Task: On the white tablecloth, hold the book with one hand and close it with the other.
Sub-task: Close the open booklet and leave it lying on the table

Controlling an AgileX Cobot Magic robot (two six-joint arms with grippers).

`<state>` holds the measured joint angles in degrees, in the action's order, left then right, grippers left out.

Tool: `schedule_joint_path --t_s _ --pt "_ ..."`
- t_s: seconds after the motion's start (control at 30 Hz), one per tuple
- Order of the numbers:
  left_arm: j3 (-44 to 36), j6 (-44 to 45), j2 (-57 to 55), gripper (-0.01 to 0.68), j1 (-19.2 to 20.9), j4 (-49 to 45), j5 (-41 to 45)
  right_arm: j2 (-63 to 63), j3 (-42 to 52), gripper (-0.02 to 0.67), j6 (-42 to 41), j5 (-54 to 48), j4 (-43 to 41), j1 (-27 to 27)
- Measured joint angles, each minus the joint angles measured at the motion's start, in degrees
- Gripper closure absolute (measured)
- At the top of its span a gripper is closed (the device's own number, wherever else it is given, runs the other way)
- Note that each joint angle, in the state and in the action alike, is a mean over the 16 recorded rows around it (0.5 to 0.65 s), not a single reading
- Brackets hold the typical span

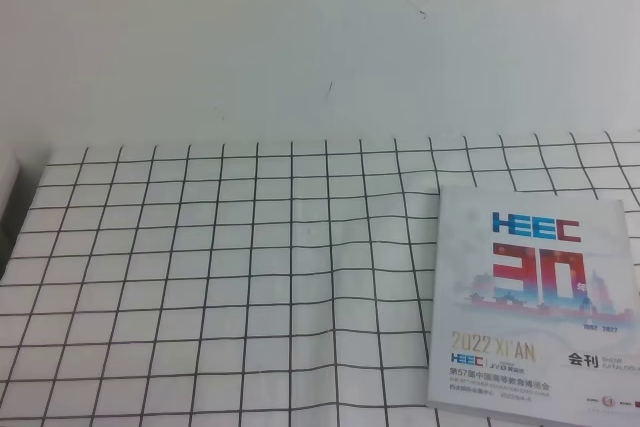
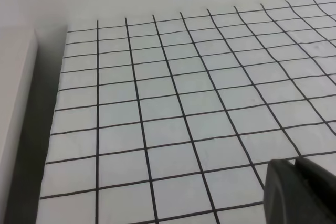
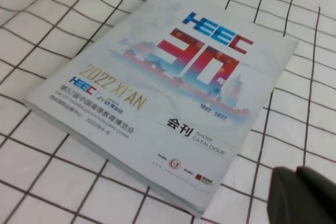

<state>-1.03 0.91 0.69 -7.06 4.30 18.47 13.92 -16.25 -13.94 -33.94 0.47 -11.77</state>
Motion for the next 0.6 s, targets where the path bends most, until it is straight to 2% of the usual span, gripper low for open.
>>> schedule_joint_path --t_s 0.4,0.6 --pt "0.01 0.14 0.0 0.675 0.0 -0.11 0.13 -10.01 11.98 0.652 -0.45 12.96 -2.58 9.63" --pt "0.04 0.17 0.0 0.675 0.0 -0.15 0.17 -13.6 16.37 0.652 1.07 16.48 -3.27 12.23"
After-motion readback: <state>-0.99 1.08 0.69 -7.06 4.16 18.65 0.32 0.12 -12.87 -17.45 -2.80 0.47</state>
